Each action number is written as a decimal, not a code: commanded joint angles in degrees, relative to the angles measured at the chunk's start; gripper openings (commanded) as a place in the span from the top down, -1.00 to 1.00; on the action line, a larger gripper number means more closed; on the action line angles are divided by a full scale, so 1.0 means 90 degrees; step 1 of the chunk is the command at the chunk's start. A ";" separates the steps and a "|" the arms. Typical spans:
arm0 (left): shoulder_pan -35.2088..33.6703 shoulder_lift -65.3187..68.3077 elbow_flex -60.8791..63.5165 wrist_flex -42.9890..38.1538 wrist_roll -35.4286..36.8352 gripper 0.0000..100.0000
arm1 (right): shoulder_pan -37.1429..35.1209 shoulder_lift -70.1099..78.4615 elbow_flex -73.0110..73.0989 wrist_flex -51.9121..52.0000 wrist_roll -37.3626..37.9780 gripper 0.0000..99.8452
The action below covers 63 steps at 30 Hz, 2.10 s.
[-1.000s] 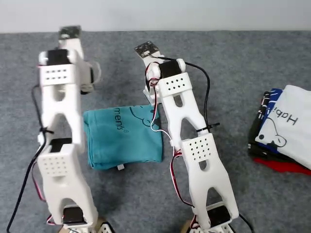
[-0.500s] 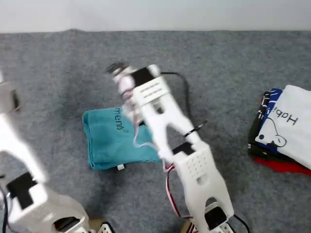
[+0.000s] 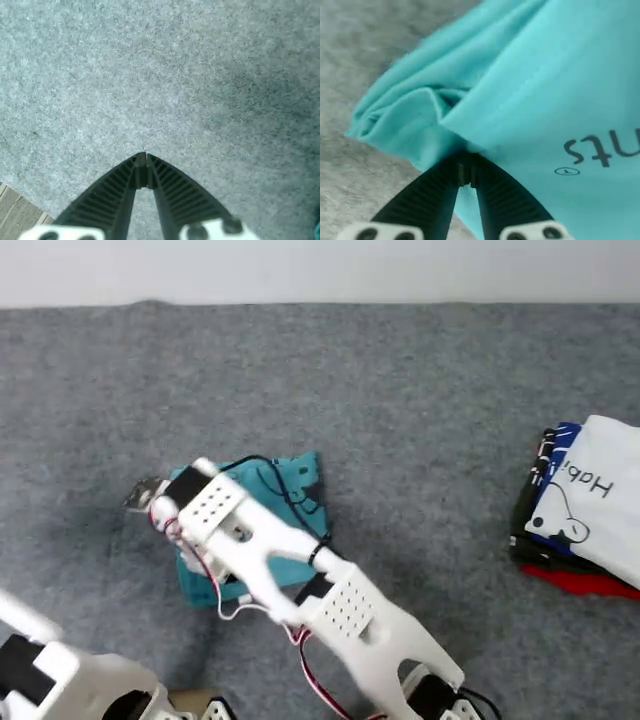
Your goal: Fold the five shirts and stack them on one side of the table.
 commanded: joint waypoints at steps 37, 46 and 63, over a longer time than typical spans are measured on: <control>0.0000 -0.0400 0.0005 0.0137 0.0000 0.99 | 0.1226 0.0220 -0.2081 -0.1177 0.0459 0.98; -0.0010 -0.0400 0.0005 0.0137 0.0000 0.99 | 0.0259 0.0220 -0.2081 -0.1187 0.0488 0.98; -0.0010 -0.0400 0.0015 0.0137 0.0000 0.99 | 0.1226 0.0239 -0.3038 -0.1617 0.0498 0.98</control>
